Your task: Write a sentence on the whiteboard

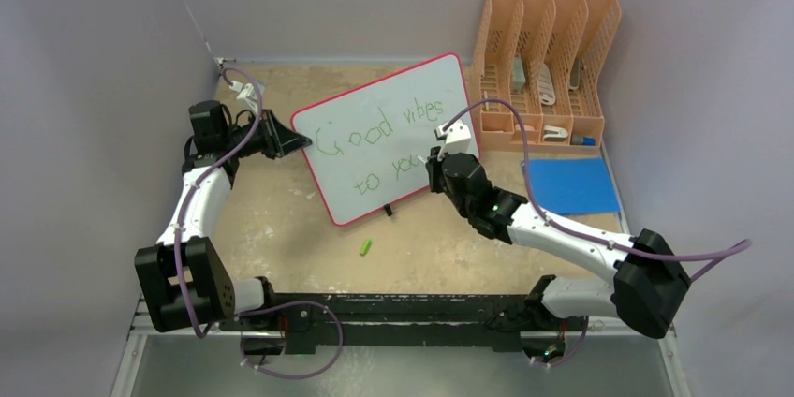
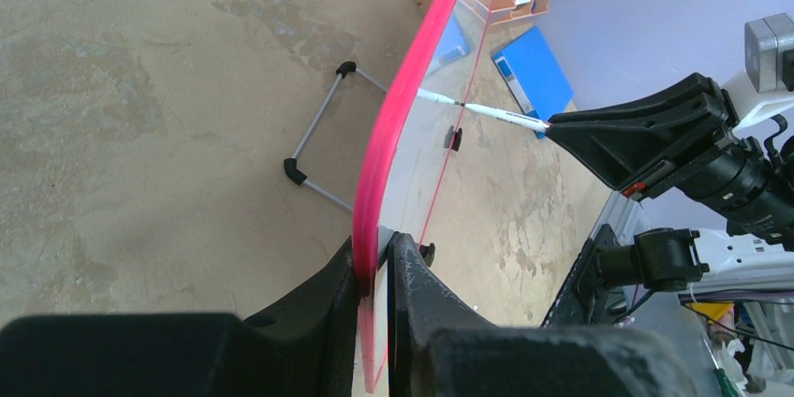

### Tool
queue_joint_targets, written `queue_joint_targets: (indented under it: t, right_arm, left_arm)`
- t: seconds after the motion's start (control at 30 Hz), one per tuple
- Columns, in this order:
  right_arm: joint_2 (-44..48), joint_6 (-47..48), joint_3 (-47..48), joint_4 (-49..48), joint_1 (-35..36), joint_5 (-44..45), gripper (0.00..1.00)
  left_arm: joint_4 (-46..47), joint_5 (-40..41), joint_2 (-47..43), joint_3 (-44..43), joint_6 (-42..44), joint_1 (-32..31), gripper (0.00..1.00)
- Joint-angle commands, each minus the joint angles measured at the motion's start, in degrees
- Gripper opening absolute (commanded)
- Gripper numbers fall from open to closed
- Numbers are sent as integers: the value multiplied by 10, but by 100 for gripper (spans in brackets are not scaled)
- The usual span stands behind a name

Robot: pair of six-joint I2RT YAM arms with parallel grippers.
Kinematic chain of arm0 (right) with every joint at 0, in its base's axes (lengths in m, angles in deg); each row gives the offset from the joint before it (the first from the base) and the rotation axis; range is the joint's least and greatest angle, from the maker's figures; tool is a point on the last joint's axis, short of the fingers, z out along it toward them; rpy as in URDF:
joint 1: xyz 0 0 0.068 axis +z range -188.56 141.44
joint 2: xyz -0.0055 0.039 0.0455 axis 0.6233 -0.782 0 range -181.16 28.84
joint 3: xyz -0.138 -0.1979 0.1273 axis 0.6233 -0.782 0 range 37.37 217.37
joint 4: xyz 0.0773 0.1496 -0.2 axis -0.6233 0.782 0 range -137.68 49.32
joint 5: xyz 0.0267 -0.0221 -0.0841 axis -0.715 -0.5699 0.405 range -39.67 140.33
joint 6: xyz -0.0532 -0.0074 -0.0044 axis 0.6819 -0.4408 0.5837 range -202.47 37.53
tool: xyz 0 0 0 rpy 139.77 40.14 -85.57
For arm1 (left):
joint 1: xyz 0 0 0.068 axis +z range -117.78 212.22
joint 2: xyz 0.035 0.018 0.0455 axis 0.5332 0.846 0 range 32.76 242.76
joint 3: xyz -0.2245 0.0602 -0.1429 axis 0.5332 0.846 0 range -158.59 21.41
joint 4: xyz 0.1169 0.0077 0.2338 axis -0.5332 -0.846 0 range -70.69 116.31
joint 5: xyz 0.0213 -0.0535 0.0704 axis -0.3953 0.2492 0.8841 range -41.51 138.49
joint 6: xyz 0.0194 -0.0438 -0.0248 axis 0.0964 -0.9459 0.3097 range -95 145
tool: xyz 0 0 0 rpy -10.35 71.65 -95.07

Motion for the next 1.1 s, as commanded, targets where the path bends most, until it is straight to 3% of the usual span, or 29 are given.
queue_joint_targets:
  t: [0.0, 1.07]
  right_arm:
    - [4, 10, 25, -28, -2, 5, 0]
    - [-1, -7, 6, -9, -3, -1, 0]
  left_arm:
    - [-3, 36, -2, -6, 9, -1, 0]
    - [-1, 36, -2, -5, 8, -1, 0]
